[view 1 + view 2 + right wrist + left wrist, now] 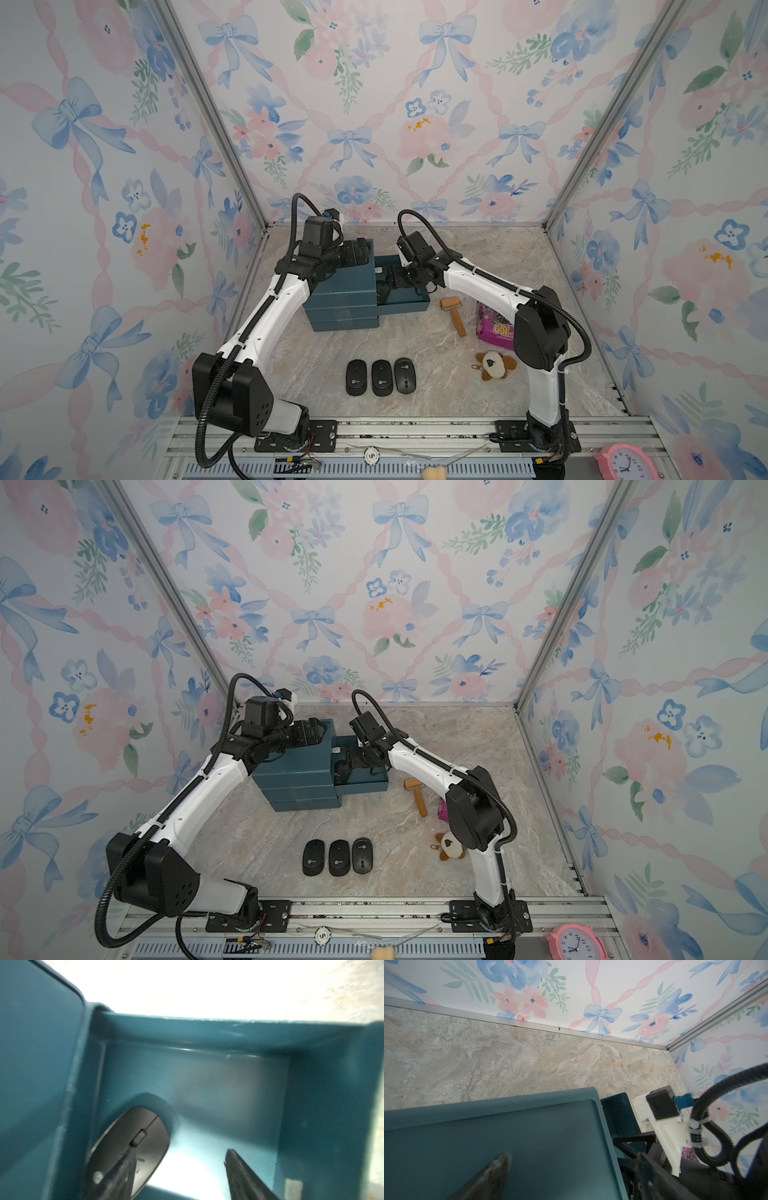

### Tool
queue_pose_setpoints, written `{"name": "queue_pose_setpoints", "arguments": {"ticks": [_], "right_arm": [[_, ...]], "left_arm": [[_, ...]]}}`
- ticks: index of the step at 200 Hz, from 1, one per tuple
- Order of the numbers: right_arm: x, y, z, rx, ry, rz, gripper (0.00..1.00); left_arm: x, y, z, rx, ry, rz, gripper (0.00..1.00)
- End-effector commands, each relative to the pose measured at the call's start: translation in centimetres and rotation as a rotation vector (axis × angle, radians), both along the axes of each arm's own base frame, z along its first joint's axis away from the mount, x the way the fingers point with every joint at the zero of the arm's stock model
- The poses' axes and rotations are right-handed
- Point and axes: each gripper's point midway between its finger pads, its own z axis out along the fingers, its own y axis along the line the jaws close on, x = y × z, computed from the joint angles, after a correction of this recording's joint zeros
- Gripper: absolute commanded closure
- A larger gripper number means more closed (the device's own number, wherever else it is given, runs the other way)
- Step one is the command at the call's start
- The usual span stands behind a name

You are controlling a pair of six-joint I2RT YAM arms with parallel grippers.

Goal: Take the mice out of the drawer
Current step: Move the mouse to the drawer.

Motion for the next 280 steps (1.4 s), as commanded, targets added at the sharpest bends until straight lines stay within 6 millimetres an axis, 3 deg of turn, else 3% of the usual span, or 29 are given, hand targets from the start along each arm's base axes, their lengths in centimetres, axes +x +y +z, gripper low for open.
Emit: {"name": "queue_pose_setpoints", "arguments": {"ticks": [1,49,88,152,179,208,250,280], "right_arm": [[-0.8,0.8,2.6,0.143,0.100,-0.133,0.31],[-2.1,1.3,-0.1,0.145,0.223,-0.221,0.31],[-2.3,2.9,-1.5,0.183,0.262,-0.228,0.26],[-2.1,4.2,-4.4,0.117,0.288,-0.228,0.25],[-2.9,4.3,-5.3,0.024,0.292,-0.200,0.27],[-3.7,1.8,-6.5,-0.126,0.295,-0.184,0.34],[-3.0,-2.4,-5.9,-0.152,0.257,-0.240,0.38],[-2.0,-2.4,-4.1,-0.023,0.231,-0.256,0.37]], "left_arm": [[-0.2,0.6,-0.5,0.022,0.017,0.007,0.02],[-0.5,0.8,-0.6,0.017,0.019,-0.005,0.02],[-0.7,1.1,-0.7,0.018,0.019,-0.014,0.02],[-0.9,1.4,-1.0,0.013,0.023,-0.024,0.02],[-0.9,1.6,-1.3,0.018,0.029,-0.024,0.02],[-0.8,1.9,-1.5,0.028,0.029,-0.023,0.02],[-0.7,2.1,-1.6,0.029,0.030,-0.024,0.02],[-0.7,2.1,-1.7,0.025,0.035,-0.029,0.02]]}}
